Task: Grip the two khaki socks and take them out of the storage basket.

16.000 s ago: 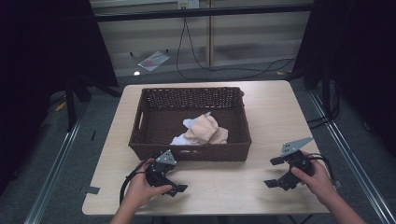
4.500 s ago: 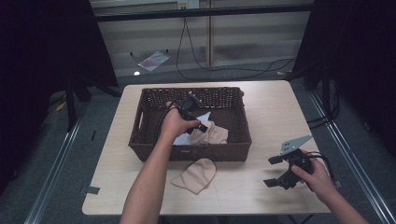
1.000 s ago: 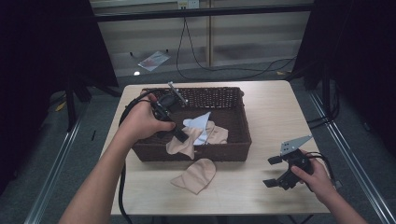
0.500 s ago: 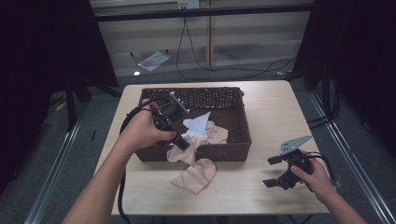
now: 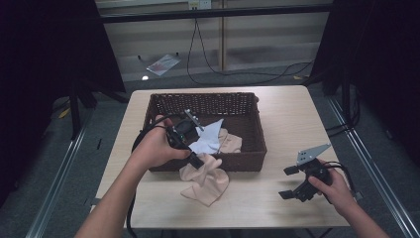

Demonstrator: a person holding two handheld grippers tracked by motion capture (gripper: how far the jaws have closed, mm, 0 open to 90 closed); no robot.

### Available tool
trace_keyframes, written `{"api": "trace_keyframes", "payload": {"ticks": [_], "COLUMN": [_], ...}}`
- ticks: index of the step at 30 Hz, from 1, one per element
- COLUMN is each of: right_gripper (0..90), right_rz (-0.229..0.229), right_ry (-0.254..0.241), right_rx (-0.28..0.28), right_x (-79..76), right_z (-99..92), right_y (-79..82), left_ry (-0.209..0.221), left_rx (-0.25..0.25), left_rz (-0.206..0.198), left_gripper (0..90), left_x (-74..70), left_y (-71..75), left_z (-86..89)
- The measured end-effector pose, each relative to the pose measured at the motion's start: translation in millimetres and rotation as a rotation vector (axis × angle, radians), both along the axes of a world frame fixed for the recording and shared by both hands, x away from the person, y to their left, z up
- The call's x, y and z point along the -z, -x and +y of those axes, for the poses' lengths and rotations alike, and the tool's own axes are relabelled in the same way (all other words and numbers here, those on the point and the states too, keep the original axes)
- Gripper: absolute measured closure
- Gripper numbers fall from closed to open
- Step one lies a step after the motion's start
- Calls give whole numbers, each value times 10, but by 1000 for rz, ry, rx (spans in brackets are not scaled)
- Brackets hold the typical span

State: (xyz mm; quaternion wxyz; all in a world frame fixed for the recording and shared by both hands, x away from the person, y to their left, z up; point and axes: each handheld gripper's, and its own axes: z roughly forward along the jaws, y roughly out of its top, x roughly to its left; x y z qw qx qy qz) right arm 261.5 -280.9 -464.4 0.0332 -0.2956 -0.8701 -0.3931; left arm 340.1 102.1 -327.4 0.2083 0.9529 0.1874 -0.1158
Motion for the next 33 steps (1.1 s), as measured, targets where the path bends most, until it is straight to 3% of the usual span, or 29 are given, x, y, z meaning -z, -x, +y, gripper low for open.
{"api": "trace_keyframes", "payload": {"ticks": [3, 5, 8, 16, 23, 33], "right_gripper": [19, 19, 19, 19, 19, 19], "right_rz": [0, -1, 0, 0, -2, 0], "right_ry": [-1, -1, 0, 0, 3, -2], "right_rx": [-1, -1, 0, -1, -1, -1], "right_x": [2, 3, 3, 2, 0, 4], "right_z": [1, 1, 1, 0, -2, 3], "right_y": [-1, -1, -2, -2, -2, 0], "left_ry": [-13, -21, -40, -37, -21, -11], "left_rx": [-16, -7, -35, -59, -68, -82], "left_rz": [-9, -17, -15, -48, -89, -120], "left_gripper": [706, 604, 473, 260, 155, 99], "left_x": [55, 76, 103, 193, 288, 497], "left_y": [1, -8, -1, 36, 108, 189], "left_z": [8, 15, 25, 65, 117, 219]}}
